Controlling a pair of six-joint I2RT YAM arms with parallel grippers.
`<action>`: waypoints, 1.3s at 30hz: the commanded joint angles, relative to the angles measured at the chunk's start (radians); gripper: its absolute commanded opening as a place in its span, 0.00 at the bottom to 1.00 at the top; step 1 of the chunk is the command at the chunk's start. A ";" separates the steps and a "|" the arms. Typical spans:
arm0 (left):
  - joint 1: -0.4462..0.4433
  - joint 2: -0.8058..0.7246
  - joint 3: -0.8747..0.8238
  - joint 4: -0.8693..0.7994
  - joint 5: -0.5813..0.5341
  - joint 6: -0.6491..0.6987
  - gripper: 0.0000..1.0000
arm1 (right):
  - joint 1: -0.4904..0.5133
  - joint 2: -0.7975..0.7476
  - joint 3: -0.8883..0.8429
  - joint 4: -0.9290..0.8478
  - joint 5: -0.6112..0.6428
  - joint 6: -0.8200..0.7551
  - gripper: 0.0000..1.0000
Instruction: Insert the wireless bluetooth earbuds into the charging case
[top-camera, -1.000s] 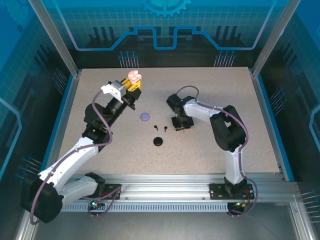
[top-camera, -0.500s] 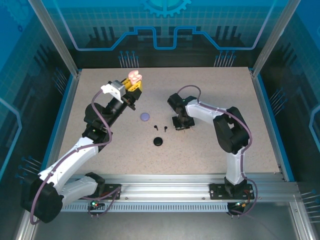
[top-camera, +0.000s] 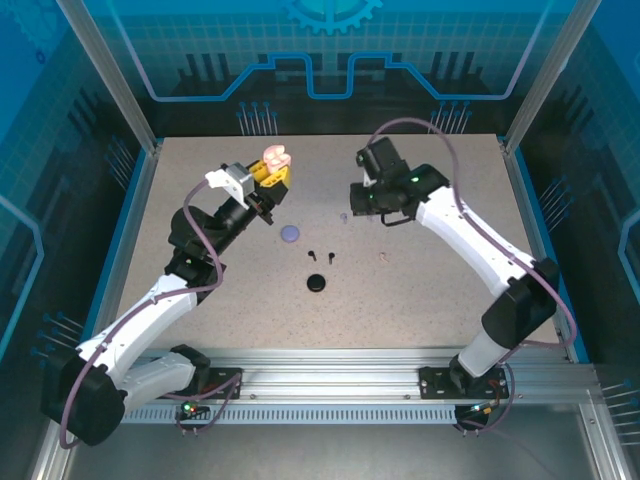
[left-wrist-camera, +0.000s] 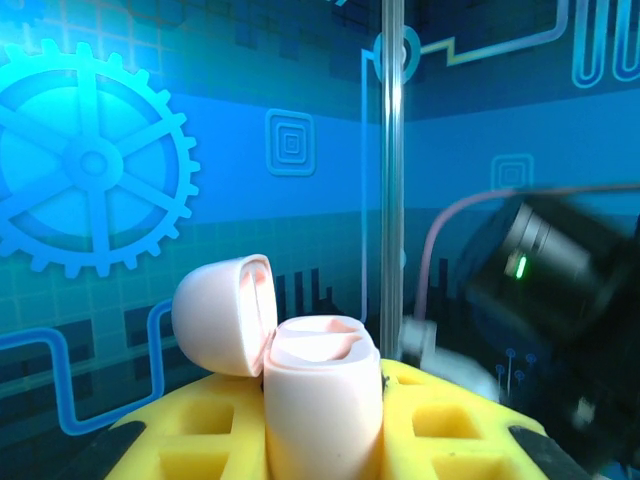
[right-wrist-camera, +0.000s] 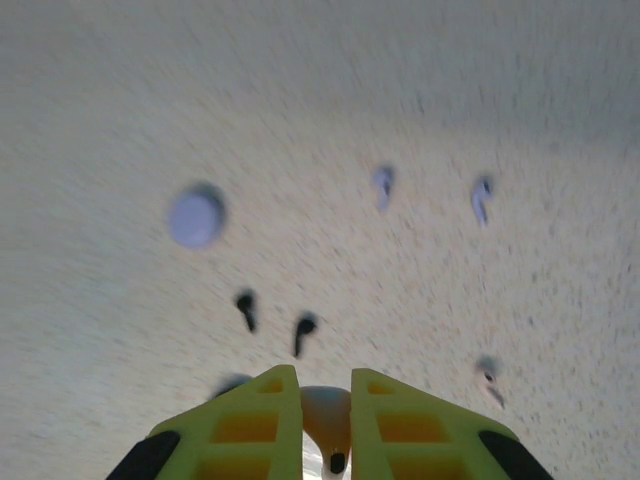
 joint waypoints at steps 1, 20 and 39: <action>-0.017 -0.018 0.016 0.030 0.034 0.017 0.00 | 0.003 -0.052 0.114 -0.034 -0.022 -0.023 0.15; -0.073 0.160 0.069 0.152 0.016 0.075 0.00 | 0.086 -0.086 0.413 0.177 -0.194 -0.214 0.15; -0.089 0.137 0.076 0.117 0.008 0.083 0.00 | 0.278 -0.078 0.305 0.302 0.002 -0.447 0.14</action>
